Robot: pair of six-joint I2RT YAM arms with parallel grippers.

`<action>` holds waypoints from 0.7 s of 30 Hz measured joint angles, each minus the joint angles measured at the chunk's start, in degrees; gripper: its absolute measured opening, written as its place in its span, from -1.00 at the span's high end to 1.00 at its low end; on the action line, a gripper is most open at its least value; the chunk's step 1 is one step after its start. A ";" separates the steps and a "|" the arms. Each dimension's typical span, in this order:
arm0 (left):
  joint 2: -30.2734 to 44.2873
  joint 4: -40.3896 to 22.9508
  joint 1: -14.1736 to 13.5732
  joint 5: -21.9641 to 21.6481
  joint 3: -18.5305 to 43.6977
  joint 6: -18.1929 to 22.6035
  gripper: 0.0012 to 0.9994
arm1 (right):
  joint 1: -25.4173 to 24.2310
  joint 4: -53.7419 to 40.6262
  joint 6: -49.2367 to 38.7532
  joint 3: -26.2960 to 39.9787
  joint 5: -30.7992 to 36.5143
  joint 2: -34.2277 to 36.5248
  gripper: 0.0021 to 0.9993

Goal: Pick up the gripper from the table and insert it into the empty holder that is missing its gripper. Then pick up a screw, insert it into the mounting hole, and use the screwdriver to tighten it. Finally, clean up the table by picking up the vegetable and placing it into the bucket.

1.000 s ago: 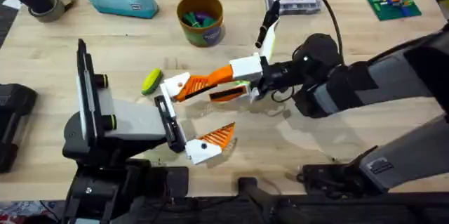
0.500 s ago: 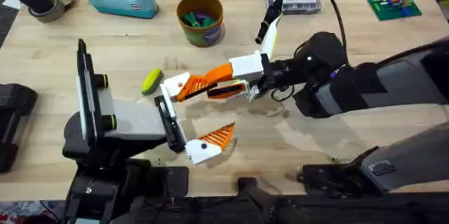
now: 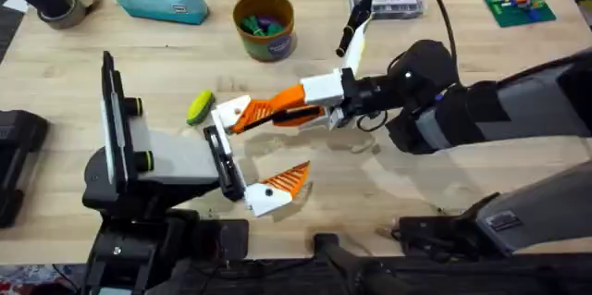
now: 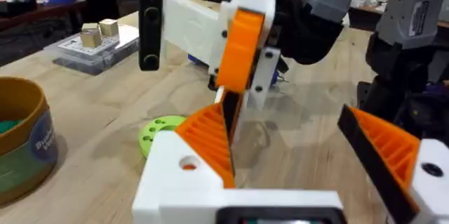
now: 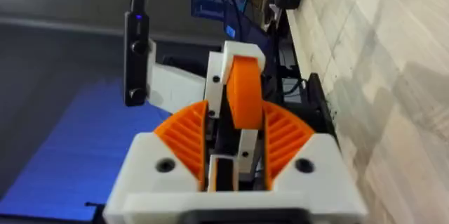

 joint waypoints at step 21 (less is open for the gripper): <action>0.00 0.07 0.01 -0.16 0.00 0.33 -0.98 | 0.66 -1.32 0.12 0.02 4.09 0.00 0.97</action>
